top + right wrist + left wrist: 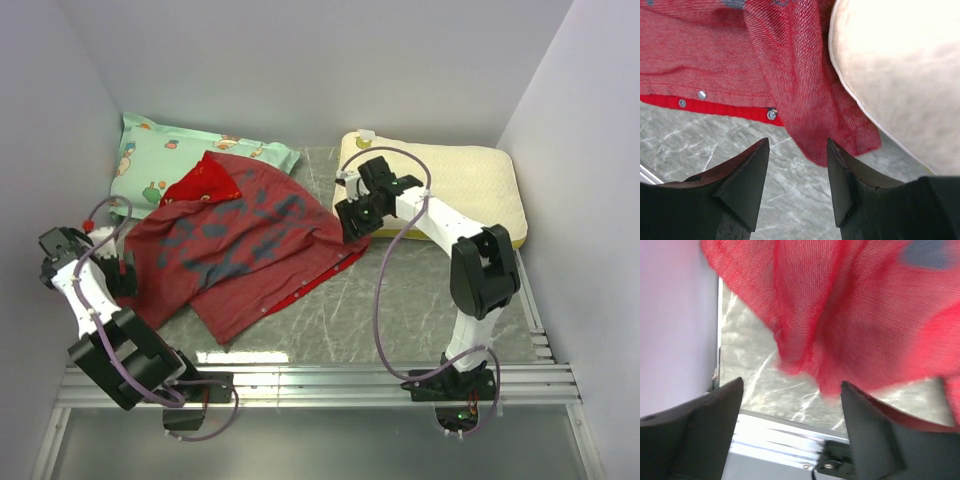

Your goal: Put the pillow into the pillowcase

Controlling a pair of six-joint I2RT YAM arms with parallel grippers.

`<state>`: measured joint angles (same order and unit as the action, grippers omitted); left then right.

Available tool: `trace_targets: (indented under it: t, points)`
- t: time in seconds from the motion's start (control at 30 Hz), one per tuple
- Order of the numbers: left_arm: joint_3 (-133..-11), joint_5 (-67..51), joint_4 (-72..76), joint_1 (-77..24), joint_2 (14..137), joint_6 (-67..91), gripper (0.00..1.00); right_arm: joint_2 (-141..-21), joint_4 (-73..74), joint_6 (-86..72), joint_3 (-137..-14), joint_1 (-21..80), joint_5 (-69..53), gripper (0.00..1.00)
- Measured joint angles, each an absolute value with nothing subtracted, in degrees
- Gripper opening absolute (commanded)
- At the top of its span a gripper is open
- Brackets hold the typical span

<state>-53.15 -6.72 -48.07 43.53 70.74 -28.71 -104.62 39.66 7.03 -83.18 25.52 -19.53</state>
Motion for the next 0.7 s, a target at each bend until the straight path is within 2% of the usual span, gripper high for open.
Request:
trace_targets:
  t: [0.1, 0.17, 0.2, 0.27, 0.43, 0.57, 0.63, 0.67, 0.7]
  points:
    - [-61.17, -14.52, -51.66, 43.77, 71.53, -30.68, 0.99, -107.07, 39.13, 6.35, -83.48, 25.98, -19.64, 0.6]
    - [-69.34, -18.92, -51.31, 41.65, 73.87, -30.55, 0.99, -108.25, 39.05, 5.63, -83.55, 26.41, -19.57, 0.65]
    - [-73.93, -20.49, -50.13, 39.13, 76.01, -30.15, 0.99, -108.66, 38.98, 5.41, -83.55, 26.63, -19.55, 0.68]
    - [-79.2, -22.52, -45.78, 34.28, 79.42, -28.64, 0.99, -109.08, 38.52, 4.56, -83.55, 27.09, -18.79, 0.69]
    - [-84.42, -24.18, -35.14, 20.32, 90.8, -23.9, 0.99, -109.49, 36.67, 2.22, -84.27, 27.55, -14.17, 0.73]
    - [-90.61, -24.18, -31.2, 13.43, 104.49, -19.35, 0.99, -112.29, 36.62, 1.61, -88.66, 27.57, -11.97, 0.75]
    - [-92.23, -23.9, -29.87, 12.08, 108.9, -17.61, 0.99, -114.61, 36.6, 1.45, -91.02, 27.79, -11.51, 0.74]
    - [-92.66, -23.24, -29.26, 11.46, 111.09, -16.69, 0.99, -115.61, 36.56, 1.5, -91.61, 27.86, -11.27, 0.7]
    - [-92.84, -22.63, -28.75, 11.09, 112.31, -16.16, 0.87, -116.42, 36.58, 1.56, -91.83, 27.99, -11.0, 0.59]
